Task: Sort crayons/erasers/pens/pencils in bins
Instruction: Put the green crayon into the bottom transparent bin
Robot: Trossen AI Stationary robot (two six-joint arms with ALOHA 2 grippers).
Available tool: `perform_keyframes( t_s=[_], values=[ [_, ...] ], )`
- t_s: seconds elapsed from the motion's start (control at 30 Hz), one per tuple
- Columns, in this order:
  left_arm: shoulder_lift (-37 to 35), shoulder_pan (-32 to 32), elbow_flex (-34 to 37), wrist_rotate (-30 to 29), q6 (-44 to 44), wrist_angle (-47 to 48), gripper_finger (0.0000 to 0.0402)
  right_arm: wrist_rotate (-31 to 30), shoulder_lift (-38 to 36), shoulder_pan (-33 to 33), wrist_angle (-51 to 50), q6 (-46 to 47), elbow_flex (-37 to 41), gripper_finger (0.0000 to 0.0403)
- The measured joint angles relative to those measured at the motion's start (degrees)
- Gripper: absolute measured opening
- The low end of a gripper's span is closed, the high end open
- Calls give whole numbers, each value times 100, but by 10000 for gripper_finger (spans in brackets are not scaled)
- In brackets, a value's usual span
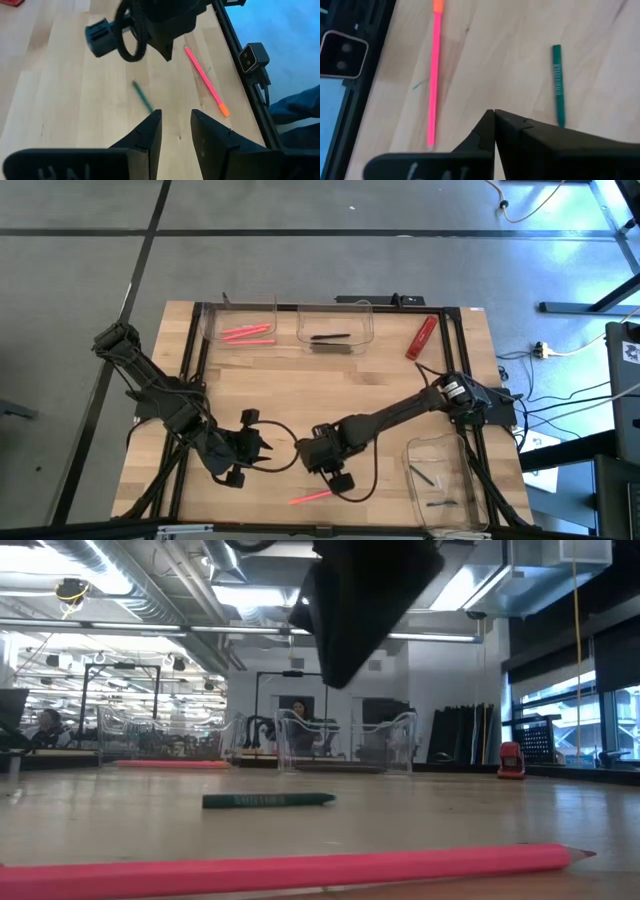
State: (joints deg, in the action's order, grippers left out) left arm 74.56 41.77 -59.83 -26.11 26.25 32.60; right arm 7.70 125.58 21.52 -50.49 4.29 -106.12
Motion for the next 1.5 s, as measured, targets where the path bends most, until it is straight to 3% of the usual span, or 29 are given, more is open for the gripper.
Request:
perform_keyframes(
  t_s=[0.27, 0.37, 0.47, 0.77, 1.03, 1.23, 1.5],
  values=[
    [0, 1, 0, 0, -93, 234, 96, -716, 0, -153, -47, -14, -141, 4],
    [1, -52, 6, 1, 250, 571, 96, -768, 0, -315, -46, 0, -141, 13],
    [7, -193, 194, -3, 802, 790, 96, -769, 0, -505, -24, -159, -141, 29],
    [9, -712, 936, -5, 1251, 701, 96, -780, 0, -1047, 120, -698, -141, 106],
    [11, -958, 997, 4, 1224, 667, 96, -769, 83, -1376, 1090, -1374, 128, 161],
    [11, -956, 999, 8, 1229, 679, 96, -802, 87, -1756, 1875, -1405, 625, 166],
    [11, -1002, 1001, 9, 1284, 738, 96, -289, 146, -2256, 2740, -2021, 1031, 166]
  ],
)
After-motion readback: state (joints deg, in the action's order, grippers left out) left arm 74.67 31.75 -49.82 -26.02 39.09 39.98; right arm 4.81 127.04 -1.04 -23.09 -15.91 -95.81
